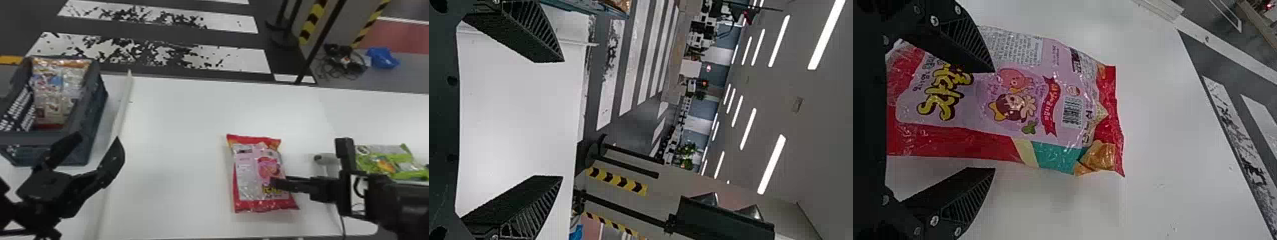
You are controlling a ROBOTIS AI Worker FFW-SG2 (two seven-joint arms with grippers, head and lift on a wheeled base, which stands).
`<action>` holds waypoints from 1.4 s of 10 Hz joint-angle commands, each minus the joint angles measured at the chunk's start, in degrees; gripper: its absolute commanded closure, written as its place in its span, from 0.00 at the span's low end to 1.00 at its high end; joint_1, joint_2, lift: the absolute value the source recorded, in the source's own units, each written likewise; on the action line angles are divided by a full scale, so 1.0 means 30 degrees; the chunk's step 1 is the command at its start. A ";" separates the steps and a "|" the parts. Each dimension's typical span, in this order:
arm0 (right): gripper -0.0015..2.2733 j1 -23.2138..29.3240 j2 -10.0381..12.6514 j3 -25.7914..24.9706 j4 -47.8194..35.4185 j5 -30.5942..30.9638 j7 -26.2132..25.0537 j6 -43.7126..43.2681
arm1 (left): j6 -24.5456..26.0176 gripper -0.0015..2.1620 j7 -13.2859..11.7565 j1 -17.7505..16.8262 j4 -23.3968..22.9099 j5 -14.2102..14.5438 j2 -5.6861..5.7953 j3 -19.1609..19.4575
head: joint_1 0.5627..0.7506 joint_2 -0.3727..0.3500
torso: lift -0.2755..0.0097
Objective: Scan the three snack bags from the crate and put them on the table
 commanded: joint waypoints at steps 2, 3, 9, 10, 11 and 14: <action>0.98 -0.0254 -0.0167 0.0829 0.0543 0.0966 0.0382 -0.0307 | 0.0001 0.01 -0.0030 0.0001 0.0045 -0.0003 -0.0037 -0.0029 | 0.70 0.34 | 0.64; 0.98 0.0009 -0.0167 0.0829 0.0133 0.0937 0.0382 -0.0659 | 0.0001 0.01 0.0000 -0.0028 0.0045 -0.0003 -0.0037 0.0000 | 0.70 0.35 | 0.64; 0.99 0.1445 0.1678 -0.3478 -0.4291 -0.4805 -0.2108 -0.1713 | 0.0001 0.01 0.0000 -0.0028 0.0075 -0.0062 -0.0066 0.0030 | 0.70 0.38 | 0.64; 0.99 0.0918 0.2235 -0.4709 -0.4086 -0.7120 -0.4364 -0.3237 | 0.0059 0.01 0.0000 0.0001 0.0104 -0.0062 -0.0037 0.0030 | 0.70 0.37 | 0.64; 0.99 -0.0049 0.2557 -0.5441 -0.3354 -0.8233 -0.6972 -0.4467 | 0.0059 0.01 0.0000 0.0030 0.0104 -0.0091 -0.0007 0.0030 | 0.70 0.32 | 0.64; 0.99 -0.3975 0.2323 -0.5646 0.2359 -0.7999 -1.4354 -1.0210 | 0.0059 0.01 -0.0030 0.0353 0.0016 -0.0443 0.0110 0.0206 | 0.70 0.14 | 0.64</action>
